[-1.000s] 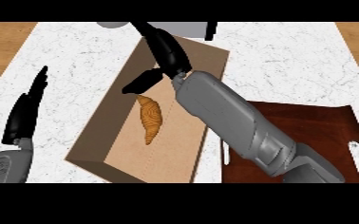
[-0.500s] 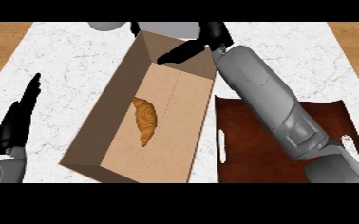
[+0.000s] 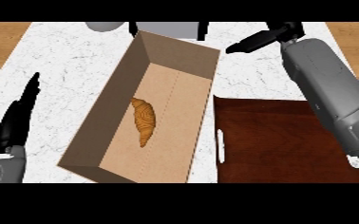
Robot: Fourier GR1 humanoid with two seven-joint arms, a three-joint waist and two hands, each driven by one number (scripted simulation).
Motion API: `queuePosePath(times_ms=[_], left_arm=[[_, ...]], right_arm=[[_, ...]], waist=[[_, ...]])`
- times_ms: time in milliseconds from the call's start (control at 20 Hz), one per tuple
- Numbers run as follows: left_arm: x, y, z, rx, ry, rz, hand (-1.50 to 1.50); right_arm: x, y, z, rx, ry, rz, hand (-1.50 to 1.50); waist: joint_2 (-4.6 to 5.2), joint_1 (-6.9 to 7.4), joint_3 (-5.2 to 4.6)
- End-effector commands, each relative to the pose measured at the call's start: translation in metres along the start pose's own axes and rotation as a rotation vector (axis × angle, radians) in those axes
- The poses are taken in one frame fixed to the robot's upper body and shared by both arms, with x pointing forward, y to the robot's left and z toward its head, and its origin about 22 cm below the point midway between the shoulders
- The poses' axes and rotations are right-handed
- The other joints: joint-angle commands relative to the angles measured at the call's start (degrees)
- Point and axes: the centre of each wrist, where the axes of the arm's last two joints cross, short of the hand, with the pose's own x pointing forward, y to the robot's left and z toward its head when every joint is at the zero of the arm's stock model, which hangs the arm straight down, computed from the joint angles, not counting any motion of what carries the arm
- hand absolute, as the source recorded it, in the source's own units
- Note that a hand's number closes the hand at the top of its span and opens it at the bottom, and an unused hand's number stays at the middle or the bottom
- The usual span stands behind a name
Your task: Pick the croissant from the tray and place it in the cardboard box
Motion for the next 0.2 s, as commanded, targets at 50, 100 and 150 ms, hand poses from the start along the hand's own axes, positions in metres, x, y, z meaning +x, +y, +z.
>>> queuePosePath(times_ms=[50, 100, 150], left_arm=[[-0.002, 0.0, 0.006, -0.028, -0.019, 0.001, 0.0], [-0.005, -0.004, 0.003, -0.031, -0.01, 0.007, 0.0], [-0.003, -0.002, 0.005, -0.014, -0.015, 0.01, 0.0]], right_arm=[[-0.019, -0.051, 0.021, 0.033, 0.017, 0.036, -1.5], [-0.02, -0.058, 0.028, 0.085, 0.026, 0.077, -1.5], [-0.017, -0.085, 0.035, 0.068, 0.019, 0.044, -1.5]], waist=[[0.32, 1.08, 0.02], [0.21, 0.52, 0.0], [0.45, 1.19, 0.03]])
